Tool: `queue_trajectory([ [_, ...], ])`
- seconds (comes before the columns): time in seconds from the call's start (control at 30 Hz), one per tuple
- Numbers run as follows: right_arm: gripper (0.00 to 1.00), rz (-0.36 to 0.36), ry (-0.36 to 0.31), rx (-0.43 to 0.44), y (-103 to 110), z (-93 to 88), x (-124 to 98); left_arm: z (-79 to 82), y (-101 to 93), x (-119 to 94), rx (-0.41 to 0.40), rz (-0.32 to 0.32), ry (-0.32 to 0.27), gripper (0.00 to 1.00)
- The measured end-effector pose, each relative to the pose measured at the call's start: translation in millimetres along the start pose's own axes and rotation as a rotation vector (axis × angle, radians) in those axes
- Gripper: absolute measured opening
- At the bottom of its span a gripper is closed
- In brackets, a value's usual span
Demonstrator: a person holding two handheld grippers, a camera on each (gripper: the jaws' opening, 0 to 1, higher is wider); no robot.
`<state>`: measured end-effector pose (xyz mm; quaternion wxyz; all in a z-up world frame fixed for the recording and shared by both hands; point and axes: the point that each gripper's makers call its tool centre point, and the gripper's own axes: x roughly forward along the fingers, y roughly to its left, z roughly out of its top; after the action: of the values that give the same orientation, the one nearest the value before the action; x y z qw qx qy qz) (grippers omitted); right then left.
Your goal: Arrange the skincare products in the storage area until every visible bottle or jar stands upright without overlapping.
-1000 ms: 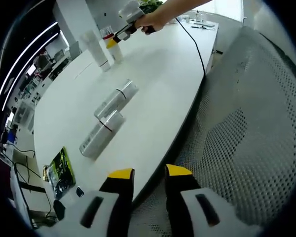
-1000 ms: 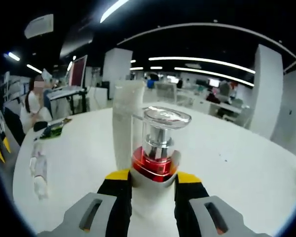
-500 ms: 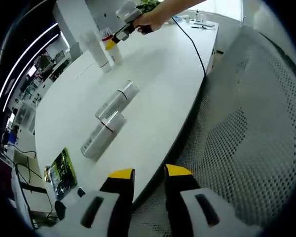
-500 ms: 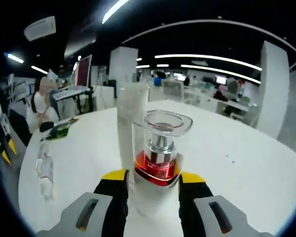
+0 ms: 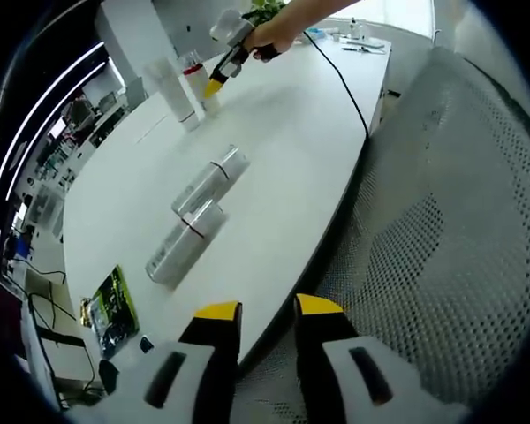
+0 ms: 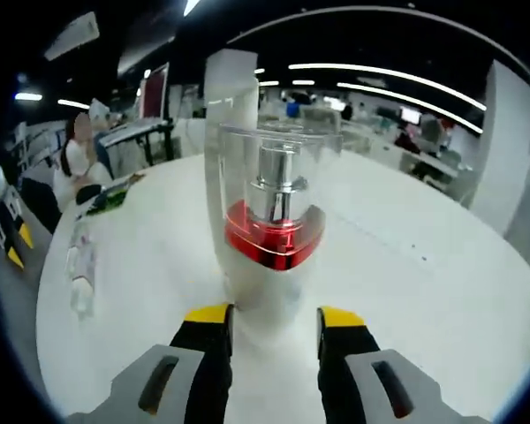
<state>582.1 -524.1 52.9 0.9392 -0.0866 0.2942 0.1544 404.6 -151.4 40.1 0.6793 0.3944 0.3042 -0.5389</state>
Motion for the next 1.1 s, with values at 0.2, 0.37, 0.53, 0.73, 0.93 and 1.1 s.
queue_trajectory([
  [0.2, 0.25, 0.013, 0.021, 0.000, 6, 1.6, 4, 0.3, 0.6, 0, 0.000, 0.003, -0.002, 0.19],
  [0.37, 0.25, 0.001, 0.037, 0.026, 7, 2.8, 5, 0.6, 0.8, 0, 0.001, 0.004, -0.004, 0.18],
  [0.53, 0.24, -0.022, 0.051, 0.101, 7, 0.6, 7, 0.5, 0.7, -1, 0.002, 0.004, -0.003, 0.18],
  [0.73, 0.24, -0.056, 0.055, 0.160, 6, 2.1, 10, 0.3, 1.2, -1, 0.000, 0.005, -0.003, 0.18],
  [0.93, 0.23, -0.076, 0.066, 0.262, 7, 0.8, 12, 0.0, 2.0, 0, -0.001, 0.009, -0.001, 0.17],
  [1.1, 0.22, -0.082, 0.068, 0.322, 10, -1.2, 10, -0.1, 2.2, -1, -0.001, 0.011, 0.000, 0.17],
])
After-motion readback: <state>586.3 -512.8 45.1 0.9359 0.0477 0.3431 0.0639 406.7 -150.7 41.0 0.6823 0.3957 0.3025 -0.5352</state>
